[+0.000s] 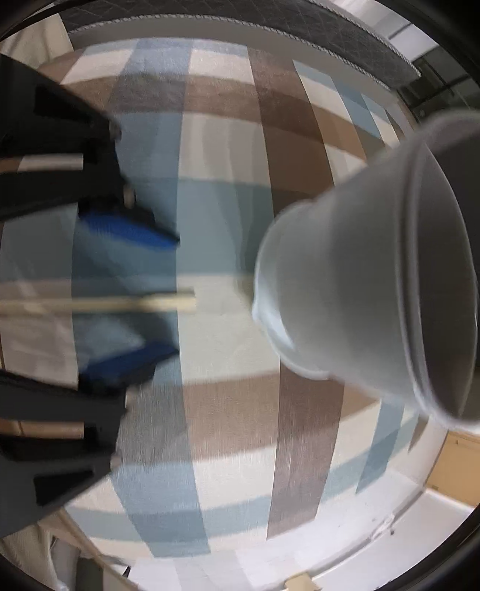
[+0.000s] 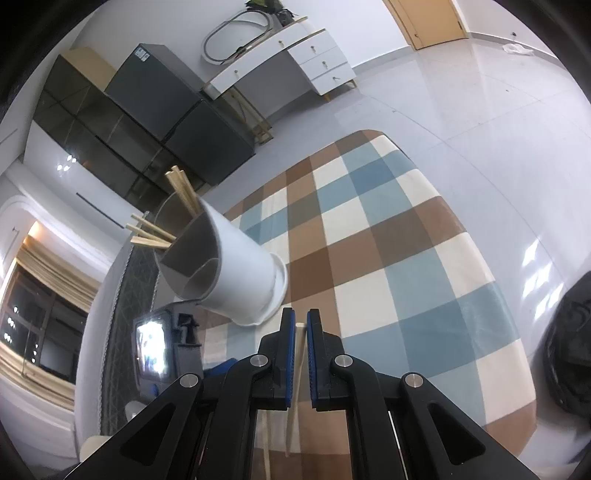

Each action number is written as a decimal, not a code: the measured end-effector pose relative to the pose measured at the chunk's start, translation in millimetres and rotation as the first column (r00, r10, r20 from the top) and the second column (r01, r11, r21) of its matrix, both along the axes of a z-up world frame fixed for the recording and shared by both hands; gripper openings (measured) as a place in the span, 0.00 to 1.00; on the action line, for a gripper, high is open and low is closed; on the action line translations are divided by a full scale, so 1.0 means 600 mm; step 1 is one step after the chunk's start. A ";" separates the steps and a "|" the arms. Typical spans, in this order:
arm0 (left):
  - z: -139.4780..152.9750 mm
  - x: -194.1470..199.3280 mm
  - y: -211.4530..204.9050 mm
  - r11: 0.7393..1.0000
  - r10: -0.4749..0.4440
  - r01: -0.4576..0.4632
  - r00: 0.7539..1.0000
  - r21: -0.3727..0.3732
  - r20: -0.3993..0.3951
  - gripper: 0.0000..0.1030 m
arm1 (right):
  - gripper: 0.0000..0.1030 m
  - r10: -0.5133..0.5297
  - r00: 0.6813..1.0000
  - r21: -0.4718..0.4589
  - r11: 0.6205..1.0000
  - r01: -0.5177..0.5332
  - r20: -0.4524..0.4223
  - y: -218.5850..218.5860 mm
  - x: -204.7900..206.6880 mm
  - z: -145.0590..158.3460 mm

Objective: Organize utensils

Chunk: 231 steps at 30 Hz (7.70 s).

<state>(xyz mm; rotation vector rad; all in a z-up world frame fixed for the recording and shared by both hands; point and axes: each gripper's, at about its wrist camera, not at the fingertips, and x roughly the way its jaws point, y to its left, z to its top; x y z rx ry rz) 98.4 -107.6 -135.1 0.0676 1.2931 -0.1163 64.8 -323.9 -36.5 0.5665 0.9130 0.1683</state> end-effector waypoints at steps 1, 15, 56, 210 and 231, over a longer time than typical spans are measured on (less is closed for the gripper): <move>0.002 -0.001 -0.004 1.000 -0.013 0.013 1.000 -0.005 0.000 0.20 | 0.05 -0.010 1.000 0.007 1.000 0.010 -0.006 -0.005 0.000 -0.003; 0.117 -0.047 0.050 0.987 0.027 0.006 0.979 -0.161 0.203 0.02 | 0.05 -0.023 0.999 -0.042 0.999 0.024 0.025 -0.012 -0.033 0.010; 0.243 -0.118 0.193 0.961 0.074 0.047 0.906 -0.273 0.417 0.02 | 0.05 0.212 0.947 -0.343 0.932 -0.121 0.242 0.185 -0.104 0.094; 0.368 -0.174 0.234 0.981 0.182 -0.054 0.589 -0.186 0.788 0.99 | 1.00 0.177 0.737 -0.394 0.910 0.130 0.653 0.182 -0.192 0.235; 0.279 -0.118 0.230 0.981 0.181 -0.073 0.681 -0.180 0.709 0.99 | 1.00 0.194 0.827 -0.421 0.906 0.056 0.528 0.182 -0.132 0.136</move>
